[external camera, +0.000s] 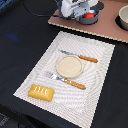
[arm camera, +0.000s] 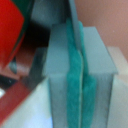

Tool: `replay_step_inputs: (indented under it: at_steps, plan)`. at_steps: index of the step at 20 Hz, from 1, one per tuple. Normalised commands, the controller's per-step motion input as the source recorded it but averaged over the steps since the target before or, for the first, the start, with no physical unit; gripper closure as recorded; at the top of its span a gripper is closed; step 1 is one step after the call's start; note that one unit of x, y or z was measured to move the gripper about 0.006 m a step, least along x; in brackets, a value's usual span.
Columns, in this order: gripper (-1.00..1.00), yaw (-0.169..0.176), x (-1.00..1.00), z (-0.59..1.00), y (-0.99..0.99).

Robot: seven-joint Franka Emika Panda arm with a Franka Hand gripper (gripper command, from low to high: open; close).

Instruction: Interact with the objects in diverse but meaningful ways.

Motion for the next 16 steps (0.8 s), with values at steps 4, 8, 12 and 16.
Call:
replay_step_inputs:
  at_steps: [4, 8, 12, 16]
  plan:
    - [1.00, -0.144, 0.27, 0.94, -0.39]
    - [1.00, -0.149, 0.31, 0.97, -0.53]
    - [1.00, -0.134, 0.15, 0.83, -0.66]
    - [1.00, -0.088, -0.02, 0.56, -0.83]
